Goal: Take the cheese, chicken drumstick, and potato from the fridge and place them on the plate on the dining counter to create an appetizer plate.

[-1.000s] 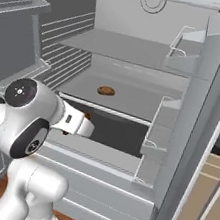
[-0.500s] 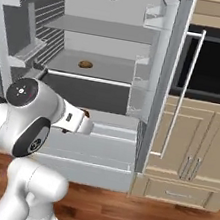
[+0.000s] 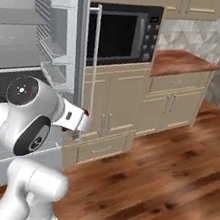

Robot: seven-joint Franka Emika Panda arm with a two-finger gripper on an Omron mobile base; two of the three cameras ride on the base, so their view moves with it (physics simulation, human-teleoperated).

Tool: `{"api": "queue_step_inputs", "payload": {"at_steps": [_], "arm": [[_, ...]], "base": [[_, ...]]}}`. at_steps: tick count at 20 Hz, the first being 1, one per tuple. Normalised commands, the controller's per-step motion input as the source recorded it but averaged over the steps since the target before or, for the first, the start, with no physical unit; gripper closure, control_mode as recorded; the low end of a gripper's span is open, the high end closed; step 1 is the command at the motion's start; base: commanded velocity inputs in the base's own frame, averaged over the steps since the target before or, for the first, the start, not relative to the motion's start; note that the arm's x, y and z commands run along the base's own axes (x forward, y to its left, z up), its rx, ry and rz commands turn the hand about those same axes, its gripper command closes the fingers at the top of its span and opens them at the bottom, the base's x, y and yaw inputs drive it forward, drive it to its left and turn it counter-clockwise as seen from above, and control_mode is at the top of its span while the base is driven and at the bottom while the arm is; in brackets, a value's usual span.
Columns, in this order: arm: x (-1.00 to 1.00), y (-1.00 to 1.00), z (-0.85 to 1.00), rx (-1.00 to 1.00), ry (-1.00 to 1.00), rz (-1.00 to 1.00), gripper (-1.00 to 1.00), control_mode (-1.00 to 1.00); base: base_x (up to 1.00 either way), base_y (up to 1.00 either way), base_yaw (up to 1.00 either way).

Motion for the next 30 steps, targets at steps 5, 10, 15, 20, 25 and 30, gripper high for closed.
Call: {"api": "queue_step_inputs", "payload": {"at_steps": [5, 10, 15, 20, 25, 30], "arm": [[0.00, 0.00, 0.00, 0.00, 0.00, 0.00, 1.00, 1.00], [0.00, 0.00, 0.00, 0.00, 0.00, 0.00, 1.00, 1.00], [0.00, 0.00, 0.00, 0.00, 0.00, 0.00, 1.00, 1.00], [0.00, 0.00, 0.00, 0.00, 0.00, 0.00, 1.00, 1.00], [0.00, 0.00, 0.00, 0.00, 0.00, 0.00, 1.00, 1.00], [0.00, 0.00, 0.00, 0.00, 0.00, 0.00, 1.00, 1.00]], "base": [[0.45, -0.05, -0.72], [1.00, 0.00, -0.46], [1.00, 0.00, -0.39], [1.00, 0.00, -0.34], [1.00, 0.00, -0.31], [1.00, 0.00, -0.37]]}}
